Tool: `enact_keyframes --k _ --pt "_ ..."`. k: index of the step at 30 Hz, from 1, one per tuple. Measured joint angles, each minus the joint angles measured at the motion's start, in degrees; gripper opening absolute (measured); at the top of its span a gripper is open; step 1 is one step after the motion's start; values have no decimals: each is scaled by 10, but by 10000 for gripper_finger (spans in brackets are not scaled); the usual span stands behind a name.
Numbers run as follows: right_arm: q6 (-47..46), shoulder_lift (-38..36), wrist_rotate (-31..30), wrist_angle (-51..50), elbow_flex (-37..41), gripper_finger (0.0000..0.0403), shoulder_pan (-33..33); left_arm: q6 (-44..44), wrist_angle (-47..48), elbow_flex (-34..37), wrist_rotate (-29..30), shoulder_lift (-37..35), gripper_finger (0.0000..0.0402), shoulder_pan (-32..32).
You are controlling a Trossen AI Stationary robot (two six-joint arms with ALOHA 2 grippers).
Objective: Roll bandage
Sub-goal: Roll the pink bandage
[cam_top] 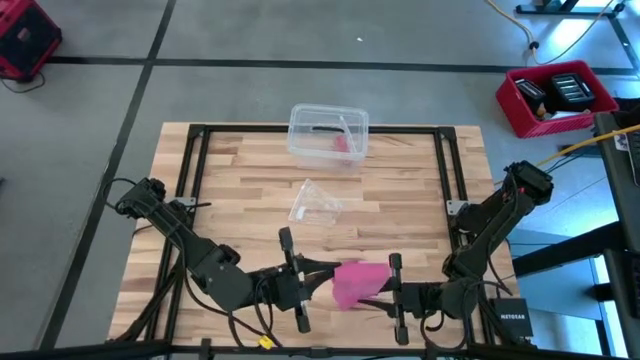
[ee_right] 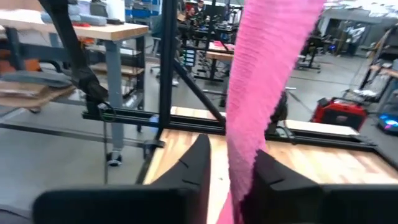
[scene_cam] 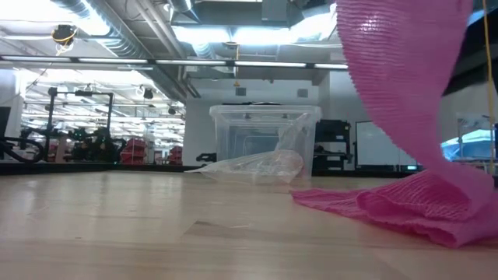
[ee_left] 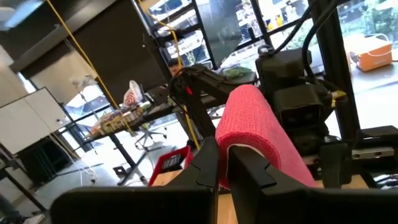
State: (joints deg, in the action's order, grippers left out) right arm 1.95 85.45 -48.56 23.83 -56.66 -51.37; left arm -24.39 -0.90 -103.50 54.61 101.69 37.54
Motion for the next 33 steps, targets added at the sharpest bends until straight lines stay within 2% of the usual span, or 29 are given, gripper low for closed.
enact_keyframes --k 10,15,19,24,30,33 --pt "43 -63 -29 -68 -1 216 -37 0 7 0 0 1 15 8" --pt "42 -94 -30 -120 -1 264 -64 12 12 0 0 1 15 10" --pt "31 -110 -48 -162 -1 279 -89 33 29 0 0 1 15 12" --pt "23 -113 -80 -184 -1 279 -122 91 83 0 -5 1 15 19" --pt "-5 -107 -80 -183 1 268 -129 158 106 0 -91 31 15 23" --pt "-5 -94 -96 -174 1 260 -127 183 109 0 -110 53 15 28"
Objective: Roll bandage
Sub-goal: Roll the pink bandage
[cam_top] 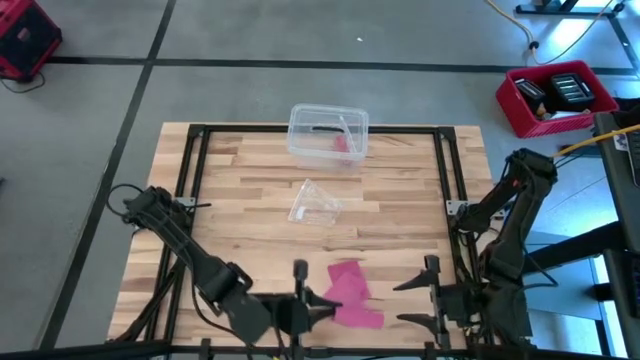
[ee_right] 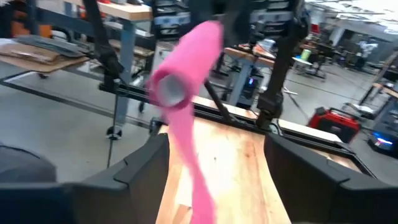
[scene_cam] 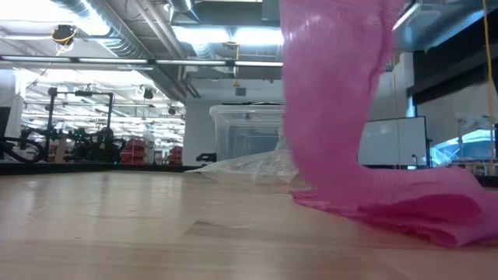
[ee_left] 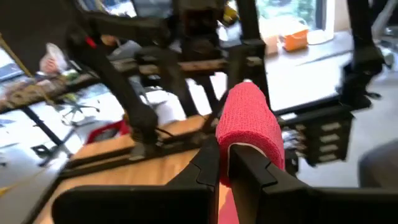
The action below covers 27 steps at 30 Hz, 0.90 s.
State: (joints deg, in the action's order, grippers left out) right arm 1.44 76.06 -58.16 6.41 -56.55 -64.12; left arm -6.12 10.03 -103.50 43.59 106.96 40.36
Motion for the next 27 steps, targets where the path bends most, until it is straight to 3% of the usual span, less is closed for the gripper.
enact_keyframes --k 4,15,20,27 --pt "1 19 -30 20 1 249 0 18 -2 0 0 21 15 11" --pt "39 86 -27 136 1 237 20 9 -54 0 16 37 15 7" --pt "44 87 10 146 1 237 19 5 -51 0 16 37 15 8" --pt "45 82 13 131 1 237 7 10 -45 0 17 37 15 7"
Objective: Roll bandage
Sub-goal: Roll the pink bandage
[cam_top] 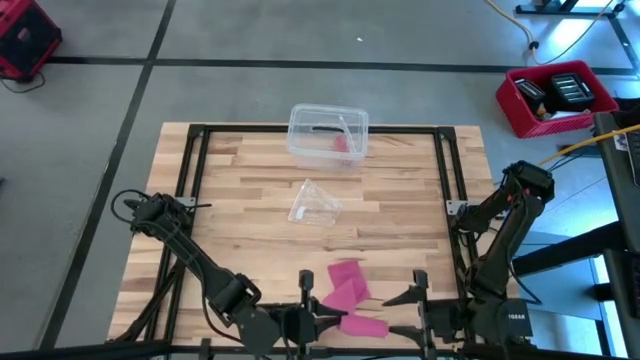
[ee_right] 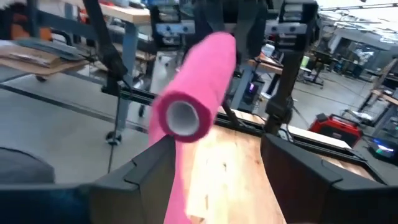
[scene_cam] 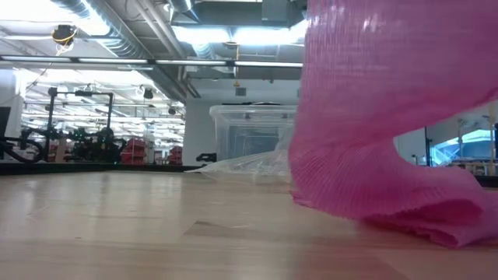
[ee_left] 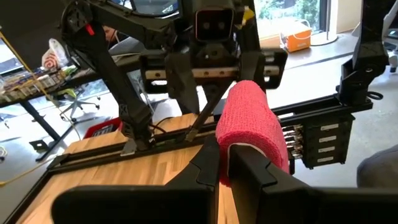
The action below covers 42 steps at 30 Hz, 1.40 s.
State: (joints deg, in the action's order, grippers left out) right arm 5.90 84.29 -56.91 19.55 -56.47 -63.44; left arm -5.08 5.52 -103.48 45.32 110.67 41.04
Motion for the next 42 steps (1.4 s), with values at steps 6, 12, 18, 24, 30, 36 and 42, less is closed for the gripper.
enact_keyframes --k 6,12,18,24,30,36,42 --pt "8 -3 5 29 0 237 13 -1 0 0 0 0 15 -1" --pt "-3 -2 71 30 -1 236 44 1 0 0 -1 0 15 -2" --pt "4 -2 75 30 0 202 53 2 1 0 -1 0 15 -2" --pt "17 -2 88 26 0 75 53 8 1 0 1 0 15 -2" --pt "34 -2 71 24 0 28 53 56 7 0 9 0 15 -3" --pt "36 -2 -32 5 -1 29 40 62 59 0 102 -18 15 2" --pt "32 -2 -80 -17 0 18 32 130 127 -1 181 -40 15 22"
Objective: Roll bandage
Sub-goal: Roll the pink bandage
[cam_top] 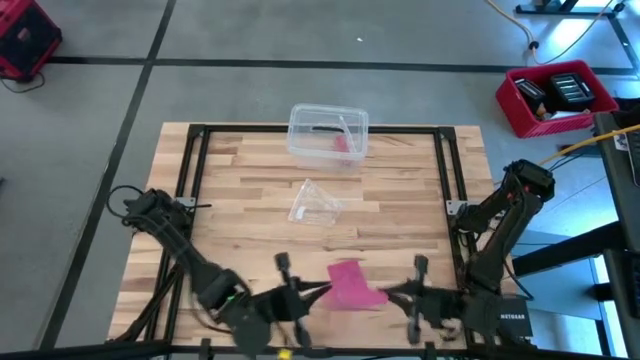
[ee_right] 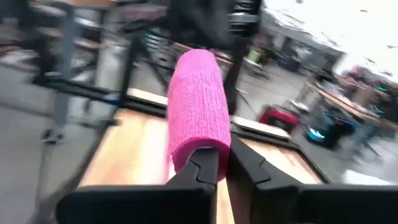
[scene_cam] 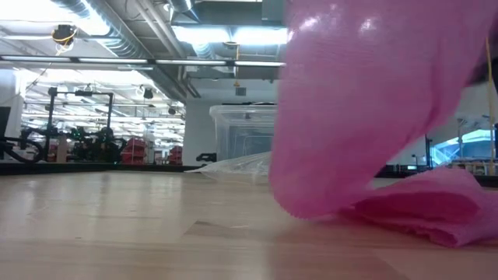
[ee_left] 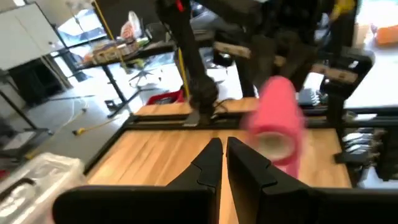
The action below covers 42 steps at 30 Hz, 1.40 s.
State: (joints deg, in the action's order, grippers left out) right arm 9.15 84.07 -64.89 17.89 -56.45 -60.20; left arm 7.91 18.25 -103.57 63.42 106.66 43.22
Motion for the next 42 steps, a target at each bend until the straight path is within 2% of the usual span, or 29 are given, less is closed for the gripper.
enact_keyframes --k 3,6,11,15,19,23,28,34,42 --pt "0 2 -1 1 0 25 0 79 80 -2 7 -3 15 7" --pt "-1 0 -12 -3 0 17 4 157 162 1 38 2 15 16" --pt "2 1 -15 -8 0 14 8 259 217 -1 40 -5 28 29" --pt "-35 16 27 -20 0 19 52 323 279 0 20 -2 80 37" --pt "-74 42 45 -57 0 17 97 399 348 0 -23 -7 124 49" --pt "-110 79 81 -58 0 17 151 489 408 0 -29 -7 135 78" --pt "-145 152 122 -33 -9 20 215 605 485 0 -29 -4 129 99" --pt "-152 236 172 -39 -66 19 256 678 476 48 -31 -4 120 110" --pt "-149 282 174 -156 -164 23 277 710 324 192 -31 -3 119 107"
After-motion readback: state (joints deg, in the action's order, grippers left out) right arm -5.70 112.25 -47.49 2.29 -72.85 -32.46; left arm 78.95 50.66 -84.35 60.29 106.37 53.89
